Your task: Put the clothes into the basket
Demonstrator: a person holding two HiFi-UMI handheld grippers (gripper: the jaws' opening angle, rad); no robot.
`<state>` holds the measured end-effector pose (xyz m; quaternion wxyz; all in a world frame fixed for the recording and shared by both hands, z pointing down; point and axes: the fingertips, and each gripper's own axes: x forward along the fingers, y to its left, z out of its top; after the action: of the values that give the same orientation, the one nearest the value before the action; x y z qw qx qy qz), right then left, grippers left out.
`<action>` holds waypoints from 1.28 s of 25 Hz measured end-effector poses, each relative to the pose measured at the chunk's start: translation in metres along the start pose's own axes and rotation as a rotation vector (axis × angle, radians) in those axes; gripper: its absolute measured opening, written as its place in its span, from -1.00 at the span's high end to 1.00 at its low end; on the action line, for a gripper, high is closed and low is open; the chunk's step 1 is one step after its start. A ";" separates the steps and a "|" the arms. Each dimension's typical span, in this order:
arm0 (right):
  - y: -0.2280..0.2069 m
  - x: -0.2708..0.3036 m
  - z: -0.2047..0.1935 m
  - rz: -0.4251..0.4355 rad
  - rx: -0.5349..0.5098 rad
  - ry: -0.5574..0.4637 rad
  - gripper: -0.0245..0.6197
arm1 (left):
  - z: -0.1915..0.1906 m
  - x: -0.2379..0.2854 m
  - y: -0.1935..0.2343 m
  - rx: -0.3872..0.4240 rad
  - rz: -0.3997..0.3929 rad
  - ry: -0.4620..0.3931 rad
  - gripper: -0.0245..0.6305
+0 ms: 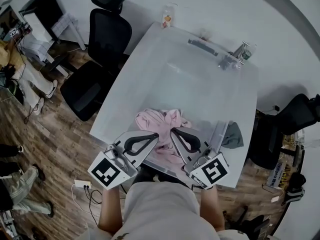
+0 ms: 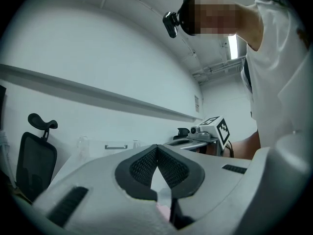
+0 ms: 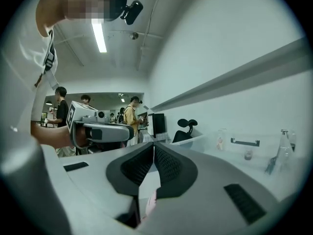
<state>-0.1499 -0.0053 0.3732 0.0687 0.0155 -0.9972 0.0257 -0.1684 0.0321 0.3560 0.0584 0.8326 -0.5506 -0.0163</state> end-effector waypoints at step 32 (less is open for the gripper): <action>-0.047 -0.129 0.034 -0.268 -0.007 -0.154 0.90 | 0.024 0.098 -0.080 0.061 -0.311 -0.038 0.91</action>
<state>-0.0249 -0.0504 0.3239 -0.0049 0.1499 -0.9886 0.0115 -0.0589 -0.0289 0.3267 0.0195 0.9087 -0.4163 -0.0244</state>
